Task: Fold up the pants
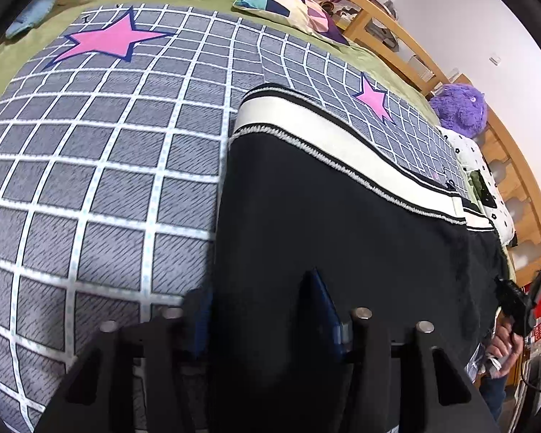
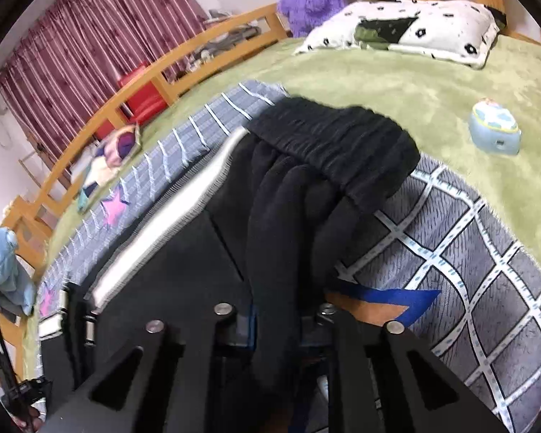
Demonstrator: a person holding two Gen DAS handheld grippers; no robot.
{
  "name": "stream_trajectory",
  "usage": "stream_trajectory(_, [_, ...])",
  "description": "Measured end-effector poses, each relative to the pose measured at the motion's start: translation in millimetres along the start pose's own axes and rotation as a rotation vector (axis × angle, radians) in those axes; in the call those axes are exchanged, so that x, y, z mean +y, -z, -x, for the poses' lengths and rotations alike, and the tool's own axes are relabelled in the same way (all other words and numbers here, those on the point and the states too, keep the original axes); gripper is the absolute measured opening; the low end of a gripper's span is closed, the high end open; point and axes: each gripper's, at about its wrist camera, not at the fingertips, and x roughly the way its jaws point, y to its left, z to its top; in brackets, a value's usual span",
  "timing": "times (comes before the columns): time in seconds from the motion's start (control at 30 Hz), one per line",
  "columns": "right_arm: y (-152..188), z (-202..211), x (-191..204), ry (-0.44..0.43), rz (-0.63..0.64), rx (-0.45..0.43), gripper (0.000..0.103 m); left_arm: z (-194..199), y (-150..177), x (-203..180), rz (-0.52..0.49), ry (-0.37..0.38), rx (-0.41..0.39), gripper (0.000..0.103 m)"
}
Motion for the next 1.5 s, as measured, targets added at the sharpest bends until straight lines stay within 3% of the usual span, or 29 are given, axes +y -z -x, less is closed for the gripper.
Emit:
stream_trajectory(0.03, [-1.8,5.5,5.0,0.006,0.016,-0.014,0.012,1.3,-0.9,-1.2,0.003,-0.006,0.0,0.019])
stream_trajectory(0.07, [-4.5,11.8,13.2,0.013,0.036,-0.027,0.012,5.0,-2.0,-1.6,0.011,0.002,-0.006,0.014])
stream_trajectory(0.17, [-15.1,34.7,48.7,0.036,0.112,-0.069,0.01,24.7,-8.9,-9.9,0.021,0.037,-0.049,0.012])
stream_trajectory(0.27, [-27.3,59.6,88.7,0.03,0.186,-0.12,0.01,51.0,-21.7,-26.7,-0.032,0.07,-0.099,0.012])
stream_trajectory(0.43, [-49.0,94.3,156.7,-0.031,0.228,-0.183,0.009,102.7,-49.0,-38.4,-0.117,0.094,-0.191,0.011])
stream_trajectory(0.6, [-50.9,111.3,214.6,-0.134,0.239,-0.21,0.009,166.9,-61.7,-0.3,-0.121,0.033,-0.282,0.011])
stream_trajectory(0.77, [-14.5,93.9,255.0,-0.214,0.28,-0.168,0.009,188.9,-40.7,76.7,-0.04,-0.053,-0.266,0.011])
stream_trajectory(0.9, [32.4,47.2,249.0,-0.185,0.299,-0.003,0.01,152.7,-13.3,133.6,0.062,-0.088,-0.156,0.013])
stream_trajectory(1.0, [72.5,15.4,226.8,-0.01,0.384,0.042,0.016,123.0,9.0,159.1,0.094,-0.139,-0.09,0.024])
stream_trajectory(1.03, [79.5,10.5,216.5,0.007,0.376,0.062,0.017,118.7,17.2,165.9,0.102,-0.157,-0.083,0.027])
stream_trajectory(1.2, [107.7,12.1,188.4,-0.023,0.378,0.124,0.022,128.0,43.1,166.4,0.109,-0.125,-0.096,0.039])
stream_trajectory(1.23, [112.8,14.0,187.4,-0.02,0.379,0.131,0.023,129.3,51.5,161.4,0.093,-0.133,-0.102,0.044])
stream_trajectory(1.3, [122.4,14.7,184.5,0.02,0.394,0.131,0.04,128.3,66.4,153.5,0.058,-0.176,-0.105,0.048])
stream_trajectory(1.37, [129.9,12.7,179.8,0.051,0.398,0.137,0.042,124.0,81.5,143.6,0.017,-0.246,-0.134,0.051])
stream_trajectory(1.5, [118.7,25.5,159.6,-0.027,0.31,0.148,0.045,137.8,85.9,142.4,0.014,-0.257,-0.135,0.051])
